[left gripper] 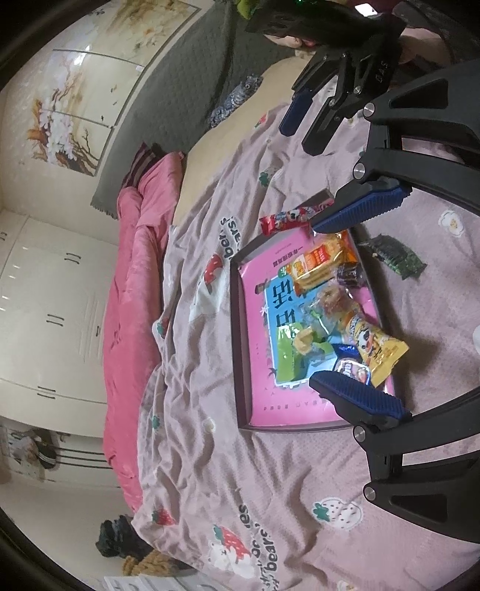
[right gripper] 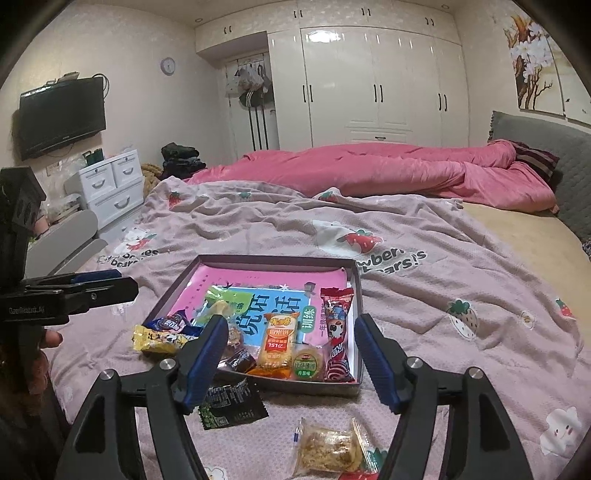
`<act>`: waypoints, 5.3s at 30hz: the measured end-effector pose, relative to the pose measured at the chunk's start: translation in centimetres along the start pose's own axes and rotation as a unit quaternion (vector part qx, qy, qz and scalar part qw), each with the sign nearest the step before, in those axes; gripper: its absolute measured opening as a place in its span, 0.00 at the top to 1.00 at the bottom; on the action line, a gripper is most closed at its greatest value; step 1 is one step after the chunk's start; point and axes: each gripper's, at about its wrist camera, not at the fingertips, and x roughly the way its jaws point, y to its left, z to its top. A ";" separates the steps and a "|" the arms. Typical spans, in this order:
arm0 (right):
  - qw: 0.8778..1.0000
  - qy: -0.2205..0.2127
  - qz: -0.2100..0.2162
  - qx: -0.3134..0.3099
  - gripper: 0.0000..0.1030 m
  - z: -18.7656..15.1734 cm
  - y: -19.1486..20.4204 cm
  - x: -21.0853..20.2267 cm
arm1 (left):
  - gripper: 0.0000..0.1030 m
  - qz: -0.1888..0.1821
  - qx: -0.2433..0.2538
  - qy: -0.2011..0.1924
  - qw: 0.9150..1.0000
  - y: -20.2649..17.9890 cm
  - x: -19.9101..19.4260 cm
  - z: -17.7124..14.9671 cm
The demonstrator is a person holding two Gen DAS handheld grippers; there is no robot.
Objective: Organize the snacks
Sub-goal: 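Open both tools and pull them back from the tray, then move the left tool to the dark green pea pack while the right approaches the clear cracker bag, then grasp the pea pack with the left tool while the right grasps the clear cracker bag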
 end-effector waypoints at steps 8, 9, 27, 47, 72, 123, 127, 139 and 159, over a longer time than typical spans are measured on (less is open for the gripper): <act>1.000 0.003 0.006 0.003 0.29 -0.7 0.4 -0.7 | 0.24 -0.004 0.013 0.010 1.000 -1.6 -0.4 -0.9; 1.000 0.004 0.007 0.002 0.29 -0.8 0.5 -0.8 | 0.24 -0.003 0.016 0.012 1.000 -1.8 -0.4 -1.0; 1.000 0.012 0.006 0.002 0.28 -2.4 0.6 -2.3 | 0.24 -0.012 0.030 0.048 0.998 -4.1 -0.2 -3.6; 0.998 0.056 -0.025 0.012 0.28 -5.4 -0.5 -1.9 | 0.19 -0.019 0.038 0.107 0.993 -4.9 2.2 -6.1; 0.987 0.145 -0.073 0.016 0.28 -8.2 -1.5 0.1 | 0.19 -0.011 0.034 0.180 0.983 -4.6 5.8 -8.9; 0.975 0.213 -0.052 0.040 0.18 -10.0 -2.7 7.3 | 0.18 0.002 -0.002 0.204 0.979 -4.5 12.7 -8.7; 0.976 0.209 -0.057 0.036 0.18 -9.9 -2.7 7.8 | 0.18 0.006 -0.003 0.203 0.979 -4.4 12.9 -8.4; 0.977 0.208 -0.055 0.012 0.19 -10.0 -2.9 8.8 | 0.18 0.025 0.006 0.208 0.978 -4.8 14.0 -8.2; 0.981 0.189 -0.041 0.017 0.32 -9.8 -4.3 8.6 | 0.32 0.061 0.015 0.202 0.977 -5.4 14.8 -8.1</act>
